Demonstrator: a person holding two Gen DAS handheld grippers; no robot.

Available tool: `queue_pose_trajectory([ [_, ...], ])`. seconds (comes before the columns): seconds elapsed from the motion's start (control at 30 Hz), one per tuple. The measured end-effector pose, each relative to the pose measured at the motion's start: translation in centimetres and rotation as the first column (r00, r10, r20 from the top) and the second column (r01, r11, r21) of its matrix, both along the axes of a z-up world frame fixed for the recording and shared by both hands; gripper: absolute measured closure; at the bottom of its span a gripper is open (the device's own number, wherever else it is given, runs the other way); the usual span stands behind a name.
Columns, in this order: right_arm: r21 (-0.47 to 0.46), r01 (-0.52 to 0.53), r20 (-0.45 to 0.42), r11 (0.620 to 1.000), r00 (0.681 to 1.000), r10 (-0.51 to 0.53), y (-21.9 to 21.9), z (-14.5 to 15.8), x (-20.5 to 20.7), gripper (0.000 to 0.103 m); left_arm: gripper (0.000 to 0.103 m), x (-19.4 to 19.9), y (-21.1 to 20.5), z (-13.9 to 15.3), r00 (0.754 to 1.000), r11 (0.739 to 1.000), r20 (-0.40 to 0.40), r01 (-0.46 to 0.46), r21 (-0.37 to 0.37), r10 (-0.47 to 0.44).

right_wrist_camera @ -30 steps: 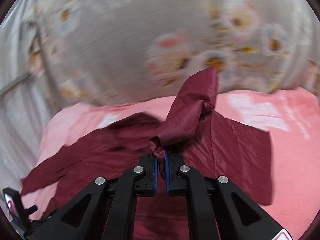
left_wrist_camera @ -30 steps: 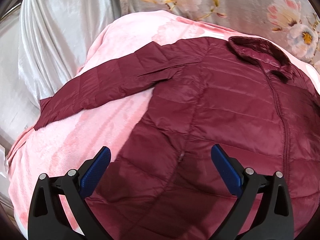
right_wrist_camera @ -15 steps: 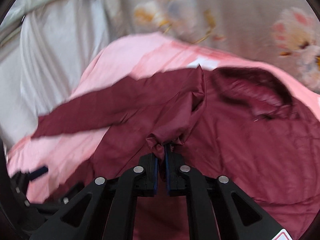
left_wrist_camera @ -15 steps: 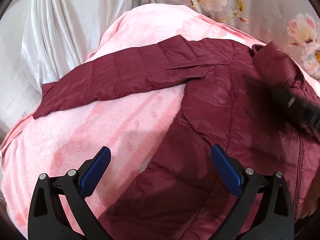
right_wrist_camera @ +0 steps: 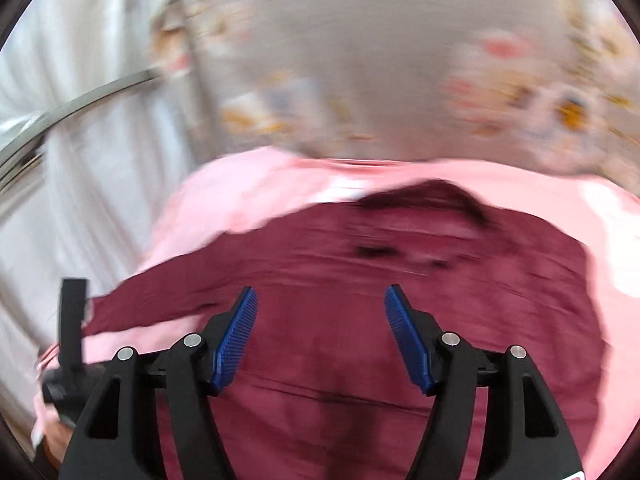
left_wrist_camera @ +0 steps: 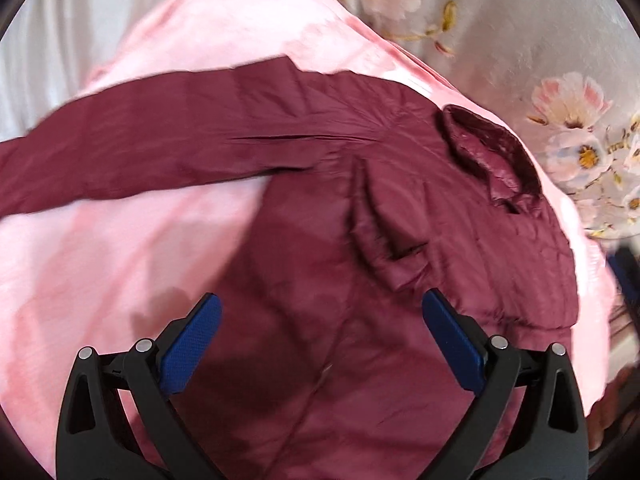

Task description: Fold large clothes

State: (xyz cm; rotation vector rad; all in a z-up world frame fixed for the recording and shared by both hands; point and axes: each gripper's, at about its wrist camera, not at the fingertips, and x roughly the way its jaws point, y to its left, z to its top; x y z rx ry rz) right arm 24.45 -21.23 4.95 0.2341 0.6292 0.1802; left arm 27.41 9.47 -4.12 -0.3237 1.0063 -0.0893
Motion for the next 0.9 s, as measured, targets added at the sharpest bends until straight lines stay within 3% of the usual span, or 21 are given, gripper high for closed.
queue_pose_trajectory([
  [0.07, 0.033, 0.122, -0.078, 0.992, 0.99, -0.119, -4.7, -1.8, -0.6, 0.038, 0.005, 1.8, -0.6, -0.8, 0.999, 0.998, -0.038, 0.017, -0.068, -0.02],
  [0.13, 0.14, 0.236, -0.17, 0.962, 0.962, -0.211, -9.6, -4.1, -1.5, 0.039, 0.006, 3.3, -1.5, -1.8, 0.994, 0.988, -0.088, 0.05, -0.145, -0.063],
  [0.2, 0.279, 0.348, -0.262, 0.895, 0.924, -0.277, -14.4, -6.9, -3.0, 0.042, 0.01, 3.9, -2.3, -2.2, 0.991, 0.984, -0.096, 0.075, -0.16, -0.091],
  [0.23, 0.314, 0.384, -0.288, 0.869, 0.91, -0.298, -15.9, -7.9, -3.5, 0.044, 0.019, 4.1, -2.8, -2.2, 0.992, 0.988, -0.089, 0.076, -0.135, -0.089],
  [0.3, 0.315, 0.441, -0.319, 0.84, 0.883, -0.344, -18.2, -9.5, -3.8, 0.044, 0.054, 4.2, -3.4, -2.0, 0.994, 0.994, -0.07, 0.075, -0.085, -0.081],
  [0.33, 0.309, 0.458, -0.326, 0.834, 0.874, -0.36, -18.9, -10.0, -3.5, 0.045, 0.06, 4.3, -3.6, -1.9, 0.994, 0.995, -0.072, 0.072, -0.074, -0.078],
  [0.37, 0.305, 0.467, -0.329, 0.83, 0.869, -0.368, -19.3, -10.5, -3.3, 0.049, 0.075, 4.5, -3.5, -1.9, 0.995, 0.995, -0.075, 0.066, -0.078, -0.072],
  [0.43, 0.307, 0.485, -0.336, 0.819, 0.86, -0.383, -20.1, -11.3, -2.6, 0.057, 0.094, 5.0, -3.6, -1.6, 0.994, 0.993, -0.076, 0.071, -0.095, -0.078],
  [0.5, 0.319, 0.505, -0.336, 0.802, 0.852, -0.402, -20.7, -11.6, -1.7, 0.075, 0.097, 4.9, -3.8, -0.4, 0.996, 0.993, -0.036, 0.083, -0.08, -0.086],
  [0.53, 0.327, 0.506, -0.333, 0.798, 0.852, -0.404, -21.0, -11.6, -1.2, 0.094, 0.097, 4.8, -3.8, 0.1, 0.996, 0.994, -0.016, 0.086, -0.069, -0.087],
  [0.57, 0.336, 0.505, -0.324, 0.795, 0.855, -0.405, -21.2, -11.3, -0.8, 0.099, 0.097, 4.5, -3.9, 0.9, 0.995, 0.994, 0.018, 0.096, -0.052, -0.095],
  [0.67, 0.371, 0.485, -0.212, 0.792, 0.875, -0.436, -21.6, -9.1, -2.2, 0.101, 0.097, 4.0, -4.2, 1.4, 0.993, 0.994, 0.055, 0.107, -0.008, -0.106],
  [0.73, 0.279, 0.505, -0.176, 0.817, 0.863, -0.473, -21.1, -8.5, -2.8, 0.102, 0.097, 4.4, -4.9, -0.6, 0.993, 0.992, 0.018, 0.117, 0.036, -0.118],
  [0.83, 0.175, 0.532, -0.303, 0.829, 0.83, -0.469, -21.2, -11.8, -1.5, 0.102, 0.097, 4.8, -5.4, -3.9, 0.993, 0.99, -0.027, 0.113, 0.084, -0.111],
  [0.9, 0.189, 0.534, -0.33, 0.824, 0.825, -0.459, -21.4, -13.6, -1.4, 0.103, 0.097, 4.2, -5.5, -4.0, 0.993, 0.987, 0.019, 0.115, 0.112, -0.118],
])
